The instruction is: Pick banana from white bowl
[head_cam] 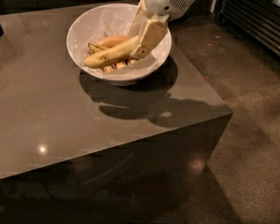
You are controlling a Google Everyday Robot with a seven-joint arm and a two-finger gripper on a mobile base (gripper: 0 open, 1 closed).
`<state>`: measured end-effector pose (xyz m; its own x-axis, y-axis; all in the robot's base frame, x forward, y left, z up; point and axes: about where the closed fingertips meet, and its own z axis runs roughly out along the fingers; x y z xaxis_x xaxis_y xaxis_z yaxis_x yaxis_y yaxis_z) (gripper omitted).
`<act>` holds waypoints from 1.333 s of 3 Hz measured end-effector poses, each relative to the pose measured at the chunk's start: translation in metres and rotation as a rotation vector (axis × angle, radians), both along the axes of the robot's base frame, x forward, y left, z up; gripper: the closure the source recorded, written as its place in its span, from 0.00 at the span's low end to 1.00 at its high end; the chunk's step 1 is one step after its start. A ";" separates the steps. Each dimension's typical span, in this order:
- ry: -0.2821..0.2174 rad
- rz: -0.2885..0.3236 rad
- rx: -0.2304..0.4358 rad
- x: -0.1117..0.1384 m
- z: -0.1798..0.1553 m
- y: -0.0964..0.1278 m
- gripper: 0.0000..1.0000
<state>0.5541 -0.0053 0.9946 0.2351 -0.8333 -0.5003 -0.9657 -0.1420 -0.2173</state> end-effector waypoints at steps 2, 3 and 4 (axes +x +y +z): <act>-0.003 0.020 0.016 -0.009 0.009 0.003 1.00; 0.026 0.028 0.036 -0.029 0.013 0.001 1.00; 0.052 0.008 0.073 -0.063 0.011 -0.007 1.00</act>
Offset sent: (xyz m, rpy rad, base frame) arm -0.0197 0.0028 0.0189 0.0278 0.0044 0.0444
